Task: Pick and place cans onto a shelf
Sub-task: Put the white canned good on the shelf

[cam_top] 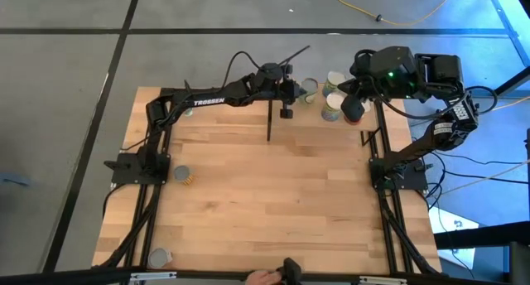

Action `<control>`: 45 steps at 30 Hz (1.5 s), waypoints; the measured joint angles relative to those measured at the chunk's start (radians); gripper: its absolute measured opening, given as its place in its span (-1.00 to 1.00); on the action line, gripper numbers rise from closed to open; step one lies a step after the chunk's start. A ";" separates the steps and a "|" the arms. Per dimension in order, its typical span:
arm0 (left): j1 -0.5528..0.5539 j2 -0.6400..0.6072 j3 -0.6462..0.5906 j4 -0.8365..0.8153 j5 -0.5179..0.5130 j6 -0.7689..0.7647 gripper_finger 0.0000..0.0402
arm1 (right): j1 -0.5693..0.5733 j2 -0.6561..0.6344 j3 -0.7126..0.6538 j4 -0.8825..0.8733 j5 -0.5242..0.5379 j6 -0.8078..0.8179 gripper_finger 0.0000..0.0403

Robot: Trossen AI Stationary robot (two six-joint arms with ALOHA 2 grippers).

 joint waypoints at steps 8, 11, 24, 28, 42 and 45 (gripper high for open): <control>-0.009 -0.036 -0.002 -0.043 0.002 -0.008 -1.00 | 0.000 0.000 0.000 0.000 0.000 0.000 -0.95; -0.037 -0.118 -0.001 -0.136 0.003 -0.038 -1.00 | 0.000 0.000 0.000 0.000 0.000 -0.002 -0.95; -0.215 -0.453 0.000 -0.812 -0.548 -0.484 -1.00 | 0.000 0.000 0.000 0.000 -0.009 -0.028 -0.95; -0.194 -0.505 0.001 -1.029 -0.624 -0.714 -1.00 | 0.000 0.000 0.000 0.000 -0.009 -0.028 -0.95; 0.067 -0.502 -0.001 -1.374 -0.544 -0.896 -0.89 | 0.000 0.000 0.000 0.000 -0.009 -0.032 -0.95; 0.139 -0.493 -0.001 -1.402 -0.489 -0.955 -0.82 | 0.000 0.000 0.000 0.000 -0.009 -0.032 -0.95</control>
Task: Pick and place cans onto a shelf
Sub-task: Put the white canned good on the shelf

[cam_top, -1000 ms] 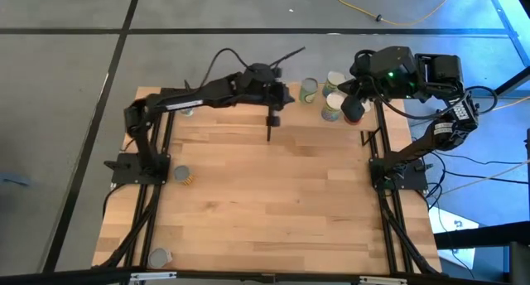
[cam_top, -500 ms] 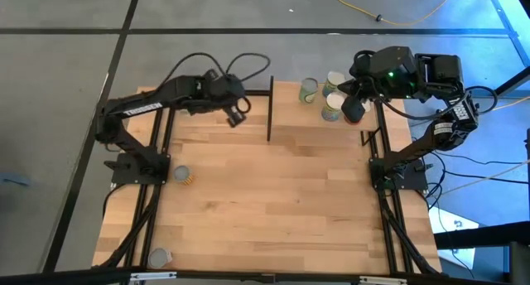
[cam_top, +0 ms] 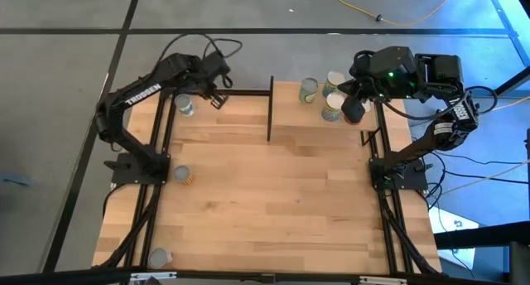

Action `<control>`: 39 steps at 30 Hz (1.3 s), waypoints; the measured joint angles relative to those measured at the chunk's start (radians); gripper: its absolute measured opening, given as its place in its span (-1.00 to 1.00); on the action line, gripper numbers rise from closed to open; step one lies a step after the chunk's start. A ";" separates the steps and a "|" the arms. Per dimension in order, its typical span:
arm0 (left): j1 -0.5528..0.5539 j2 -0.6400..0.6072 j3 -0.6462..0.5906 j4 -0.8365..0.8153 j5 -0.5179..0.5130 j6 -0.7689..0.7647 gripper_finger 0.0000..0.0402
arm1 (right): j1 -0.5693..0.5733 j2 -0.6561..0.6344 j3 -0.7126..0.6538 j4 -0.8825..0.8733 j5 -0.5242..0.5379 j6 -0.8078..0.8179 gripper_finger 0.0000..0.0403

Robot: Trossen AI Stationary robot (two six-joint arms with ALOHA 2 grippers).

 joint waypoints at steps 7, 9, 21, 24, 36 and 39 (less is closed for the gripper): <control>0.140 0.072 0.000 -0.070 0.047 -0.070 -0.75 | 0.000 0.000 0.000 0.000 0.000 0.000 -0.95; 0.172 0.102 0.000 -0.069 0.076 -0.074 -0.75 | 0.000 0.000 0.000 0.000 -0.001 -0.004 -0.95; 0.325 0.323 0.000 -0.122 0.106 -0.093 -0.75 | 0.000 0.008 0.000 0.000 0.006 -0.011 -0.95; 0.345 0.360 0.000 -0.129 0.123 -0.093 -0.75 | -0.001 0.009 0.000 0.000 0.007 0.001 -0.95; 0.401 0.425 -0.086 -0.182 0.049 -0.124 -0.75 | -0.001 0.010 0.000 0.000 0.008 0.004 -0.95; 0.412 0.425 -0.126 -0.165 0.060 -0.122 -0.75 | -0.001 0.010 0.000 0.000 0.008 0.004 -0.95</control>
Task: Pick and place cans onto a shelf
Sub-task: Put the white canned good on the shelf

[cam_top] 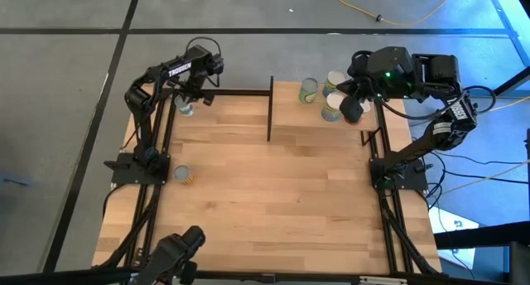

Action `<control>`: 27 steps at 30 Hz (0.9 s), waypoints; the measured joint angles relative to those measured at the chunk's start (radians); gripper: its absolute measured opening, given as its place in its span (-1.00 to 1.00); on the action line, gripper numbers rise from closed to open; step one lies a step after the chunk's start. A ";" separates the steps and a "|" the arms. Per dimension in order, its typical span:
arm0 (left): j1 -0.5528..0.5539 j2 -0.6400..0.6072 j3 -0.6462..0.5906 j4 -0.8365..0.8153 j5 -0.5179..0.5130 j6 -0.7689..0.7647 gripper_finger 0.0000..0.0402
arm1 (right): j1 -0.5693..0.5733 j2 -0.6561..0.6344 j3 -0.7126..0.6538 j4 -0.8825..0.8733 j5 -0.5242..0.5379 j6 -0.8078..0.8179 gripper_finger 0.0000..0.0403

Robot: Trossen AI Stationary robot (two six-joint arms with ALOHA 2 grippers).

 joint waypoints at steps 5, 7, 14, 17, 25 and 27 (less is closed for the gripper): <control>-0.003 0.000 -0.017 0.035 0.005 0.003 -0.75 | 0.000 0.000 0.000 0.000 0.000 0.000 -0.95; -0.004 0.000 -0.017 0.042 0.010 0.004 -0.75 | 0.000 0.000 0.000 0.000 0.000 0.000 -0.95; -0.003 0.000 -0.016 0.080 0.010 0.049 -0.75 | 0.000 0.000 0.000 0.000 0.001 0.000 -0.95; -0.003 0.000 -0.016 0.103 0.011 0.049 -0.75 | 0.000 0.000 0.000 0.000 0.001 0.000 -0.95; 0.004 0.000 -0.017 0.119 0.011 0.049 -0.75 | 0.000 0.000 0.000 0.000 0.001 0.000 -0.95; 0.004 0.000 -0.016 0.119 0.011 0.049 -0.75 | 0.000 0.000 0.000 0.000 0.001 0.000 -0.95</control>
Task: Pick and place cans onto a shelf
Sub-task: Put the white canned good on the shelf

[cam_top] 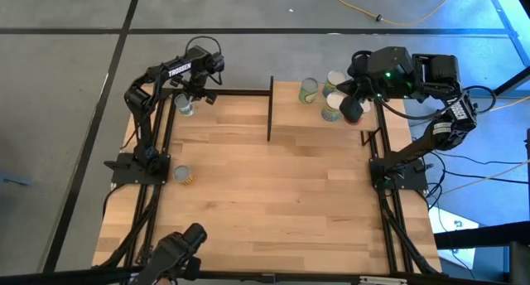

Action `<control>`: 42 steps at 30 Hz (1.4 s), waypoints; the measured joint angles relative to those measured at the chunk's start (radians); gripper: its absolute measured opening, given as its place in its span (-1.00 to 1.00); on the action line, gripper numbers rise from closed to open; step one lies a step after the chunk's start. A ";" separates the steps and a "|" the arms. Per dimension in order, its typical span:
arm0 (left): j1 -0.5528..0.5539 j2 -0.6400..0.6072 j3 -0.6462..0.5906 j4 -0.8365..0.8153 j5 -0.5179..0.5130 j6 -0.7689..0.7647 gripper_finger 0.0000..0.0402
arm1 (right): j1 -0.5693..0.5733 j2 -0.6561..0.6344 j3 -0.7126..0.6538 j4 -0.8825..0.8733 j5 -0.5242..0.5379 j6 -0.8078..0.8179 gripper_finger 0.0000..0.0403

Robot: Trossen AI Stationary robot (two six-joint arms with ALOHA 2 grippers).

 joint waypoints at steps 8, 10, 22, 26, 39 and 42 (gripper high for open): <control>0.000 -0.002 -0.023 0.017 0.000 -0.003 -0.75 | 0.000 0.000 0.000 0.000 0.000 0.000 -0.95; 0.000 -0.002 -0.054 0.023 0.000 -0.014 -0.75 | 0.000 0.000 0.000 0.000 0.000 0.000 -0.95; -0.001 -0.005 -0.123 0.071 -0.016 0.149 -0.79 | 0.000 0.000 0.000 0.000 0.000 -0.005 -0.95; -0.011 -0.006 -0.123 0.072 -0.009 0.217 -0.95 | 0.000 0.000 0.000 0.000 0.000 -0.006 -0.95; -0.157 -0.090 -0.043 0.006 -0.018 0.492 -0.99 | 0.000 0.000 0.000 0.000 -0.010 -0.027 -0.95; -0.235 -0.129 0.017 -0.045 0.004 0.592 -0.99 | 0.000 0.000 0.000 0.000 -0.010 -0.027 -0.95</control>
